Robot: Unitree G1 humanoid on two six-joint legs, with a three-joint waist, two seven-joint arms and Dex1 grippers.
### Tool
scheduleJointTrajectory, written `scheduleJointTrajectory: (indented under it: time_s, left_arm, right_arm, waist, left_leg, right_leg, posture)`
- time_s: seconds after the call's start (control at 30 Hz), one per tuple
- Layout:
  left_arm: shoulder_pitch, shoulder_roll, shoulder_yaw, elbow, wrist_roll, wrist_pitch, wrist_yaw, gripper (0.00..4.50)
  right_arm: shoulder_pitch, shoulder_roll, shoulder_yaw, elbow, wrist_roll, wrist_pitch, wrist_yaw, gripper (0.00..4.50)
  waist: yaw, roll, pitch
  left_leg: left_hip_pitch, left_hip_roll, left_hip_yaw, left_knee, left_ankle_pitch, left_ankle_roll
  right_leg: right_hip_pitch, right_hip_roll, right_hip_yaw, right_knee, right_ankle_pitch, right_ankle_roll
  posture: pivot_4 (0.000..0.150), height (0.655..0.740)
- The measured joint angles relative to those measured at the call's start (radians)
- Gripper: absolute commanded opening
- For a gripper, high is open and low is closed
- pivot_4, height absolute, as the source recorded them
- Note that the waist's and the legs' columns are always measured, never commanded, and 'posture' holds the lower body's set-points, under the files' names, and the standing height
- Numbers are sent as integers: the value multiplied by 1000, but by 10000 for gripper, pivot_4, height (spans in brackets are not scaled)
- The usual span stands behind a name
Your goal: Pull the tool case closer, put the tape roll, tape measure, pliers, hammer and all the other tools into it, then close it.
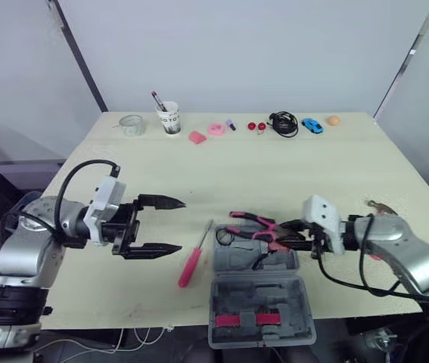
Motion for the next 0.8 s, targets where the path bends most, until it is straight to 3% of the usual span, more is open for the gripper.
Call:
scheduleJointTrajectory:
  time_s: [0.33, 0.8]
  left_arm:
    - [95, 86, -7, 72, -3, -119, -4, 45000]
    - [108, 102, -44, 122, -3, -188, -6, 45000]
  right_arm:
    - [-110, 52, 239, 118, -178, 20, 27, 9727]
    - [-156, 94, 297, 191, -312, 4, 67, 9727]
  waist:
    - [0, -1, 0]
    - [-1, -1, 0]
  left_leg:
    - [-2, 0, 1, 0, 0, 0]
    - [-2, 0, 3, 0, 0, 0]
  right_leg:
    - [-2, -1, -1, 0, 0, 0]
    - [-2, 0, -2, 1, 0, 0]
  posture:
    - [1500, 7400]
    - [1500, 7400]
